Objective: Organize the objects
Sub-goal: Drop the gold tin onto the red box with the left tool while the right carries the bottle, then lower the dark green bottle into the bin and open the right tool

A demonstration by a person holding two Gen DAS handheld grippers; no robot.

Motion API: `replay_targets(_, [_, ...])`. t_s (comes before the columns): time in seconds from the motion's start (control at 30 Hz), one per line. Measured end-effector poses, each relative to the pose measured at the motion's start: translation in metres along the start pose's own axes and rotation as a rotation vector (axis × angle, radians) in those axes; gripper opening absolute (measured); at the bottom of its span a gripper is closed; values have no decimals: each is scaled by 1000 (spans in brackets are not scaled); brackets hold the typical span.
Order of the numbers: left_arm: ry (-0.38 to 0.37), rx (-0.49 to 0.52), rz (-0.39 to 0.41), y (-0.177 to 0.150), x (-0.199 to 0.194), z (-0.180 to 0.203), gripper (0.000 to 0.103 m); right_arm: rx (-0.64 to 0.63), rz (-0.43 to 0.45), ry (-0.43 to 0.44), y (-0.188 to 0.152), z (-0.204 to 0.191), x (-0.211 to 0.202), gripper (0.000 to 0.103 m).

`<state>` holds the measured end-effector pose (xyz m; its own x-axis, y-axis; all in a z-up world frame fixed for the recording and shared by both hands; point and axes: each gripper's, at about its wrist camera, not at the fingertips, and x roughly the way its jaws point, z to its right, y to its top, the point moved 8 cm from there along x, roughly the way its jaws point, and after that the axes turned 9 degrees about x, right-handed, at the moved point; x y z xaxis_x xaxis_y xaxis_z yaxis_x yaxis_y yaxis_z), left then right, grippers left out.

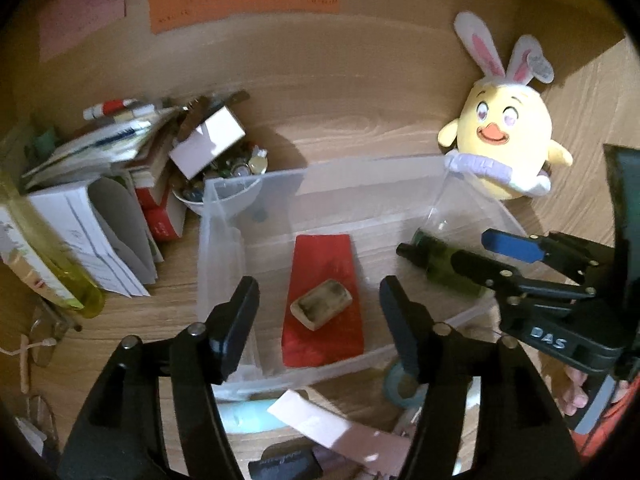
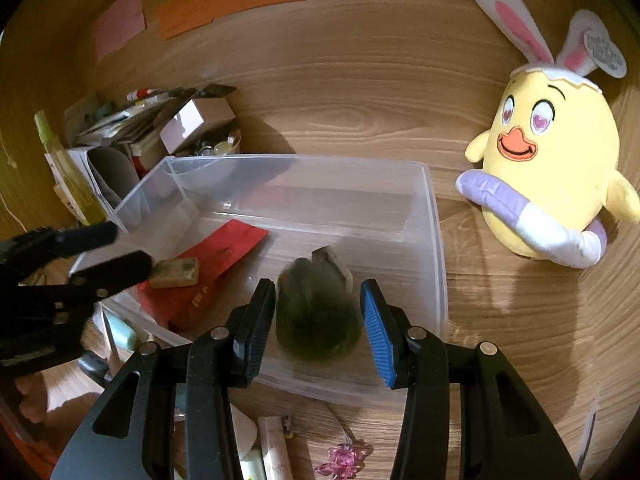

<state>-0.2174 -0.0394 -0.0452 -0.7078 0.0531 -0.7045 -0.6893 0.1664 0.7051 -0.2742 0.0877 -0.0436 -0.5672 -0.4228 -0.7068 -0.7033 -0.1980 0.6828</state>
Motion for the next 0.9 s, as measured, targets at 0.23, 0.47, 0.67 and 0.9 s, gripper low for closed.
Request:
replay_targets(0.23, [-4, -20, 15, -10, -22, -2, 70, -19, 12, -17, -1, -2, -8, 45])
replay_targets(0.47, [56, -24, 31, -27, -33, -3, 88, -22, 57, 12, -2, -1, -37, 52])
replay_targets(0.67, [27, -58, -9, -48, -33, -1, 89, -11, 77, 6, -12, 11, -58, 56])
replay_targets(0.9, [15, -78, -56, -69, -25, 8, 89, -15, 68, -25, -30, 28, -70, 60])
